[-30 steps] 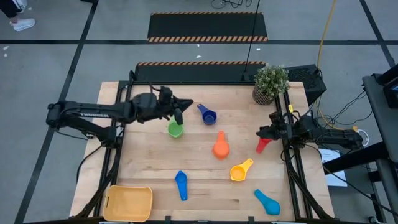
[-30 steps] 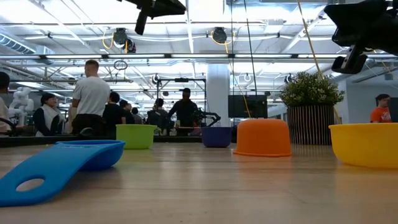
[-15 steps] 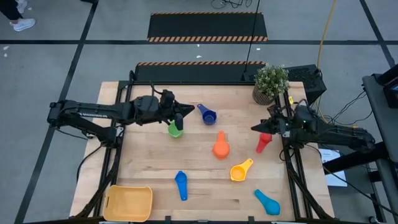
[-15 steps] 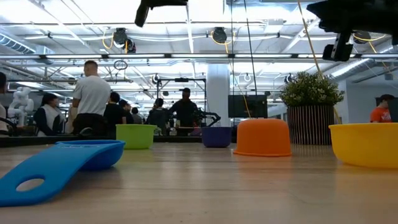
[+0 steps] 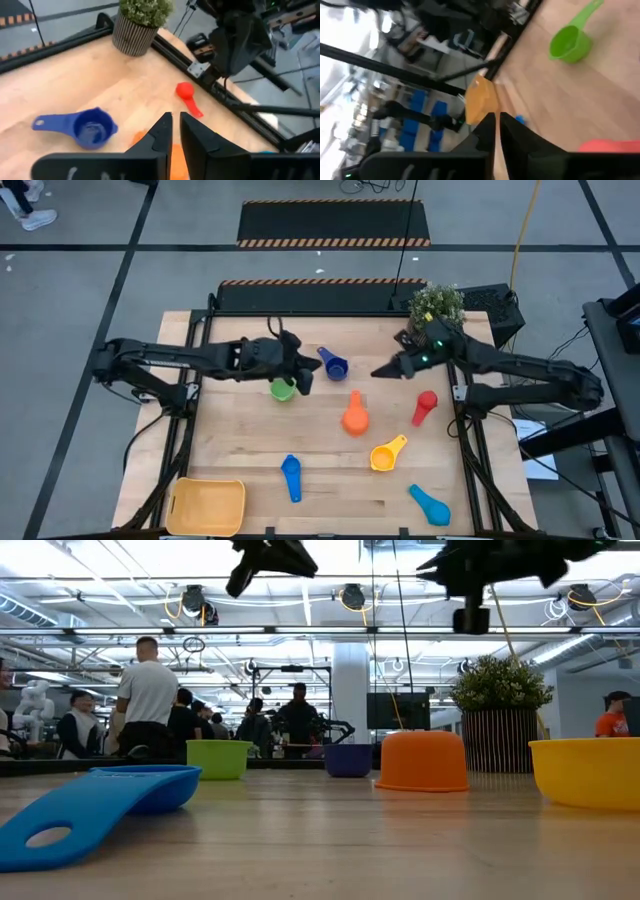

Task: Nest measuring cups in basket
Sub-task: Put the orange measuring cup on the table upright

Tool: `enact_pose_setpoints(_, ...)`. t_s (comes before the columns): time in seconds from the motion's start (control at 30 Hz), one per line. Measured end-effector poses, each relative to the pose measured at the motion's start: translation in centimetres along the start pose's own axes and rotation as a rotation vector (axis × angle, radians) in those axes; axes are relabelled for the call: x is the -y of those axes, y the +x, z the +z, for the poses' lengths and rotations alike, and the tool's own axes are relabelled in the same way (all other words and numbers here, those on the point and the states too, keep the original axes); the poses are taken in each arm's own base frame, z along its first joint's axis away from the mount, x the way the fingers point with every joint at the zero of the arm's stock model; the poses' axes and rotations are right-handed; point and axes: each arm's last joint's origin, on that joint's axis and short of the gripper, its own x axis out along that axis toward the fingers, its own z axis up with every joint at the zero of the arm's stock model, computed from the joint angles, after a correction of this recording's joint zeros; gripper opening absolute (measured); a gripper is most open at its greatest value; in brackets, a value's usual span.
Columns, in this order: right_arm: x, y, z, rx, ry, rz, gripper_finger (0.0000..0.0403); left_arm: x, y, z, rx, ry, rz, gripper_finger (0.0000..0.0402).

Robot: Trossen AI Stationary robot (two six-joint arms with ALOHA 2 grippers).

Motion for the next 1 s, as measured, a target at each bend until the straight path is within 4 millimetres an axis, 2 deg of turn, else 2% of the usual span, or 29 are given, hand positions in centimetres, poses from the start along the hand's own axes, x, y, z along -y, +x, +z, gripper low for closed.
enact_pose_setpoints(0.17,0.2,1.2,2.3,-0.093,-0.008,-0.114,0.0062,0.6,1.6,-1.8,-0.063,0.016,0.009,0.0037)
enact_pose_setpoints(0.3,1.6,2.0,3.5,-0.178,0.033,-0.168,0.0093,1.2,2.5,-3.2,-0.104,0.036,0.013,0.0037)
enact_pose_setpoints(0.5,4.4,3.4,3.8,-0.290,0.143,-0.184,0.0148,1.7,4.6,-5.6,-0.168,0.023,0.026,0.0037)
enact_pose_setpoints(0.7,6.3,5.0,4.1,-0.323,0.114,-0.201,0.0196,2.8,6.1,-7.1,-0.232,0.019,-0.115,0.0037)
enact_pose_setpoints(1.0,9.1,6.7,3.7,-0.420,0.104,-0.209,0.0208,4.6,7.4,-9.0,-0.298,0.036,-0.213,0.0037)
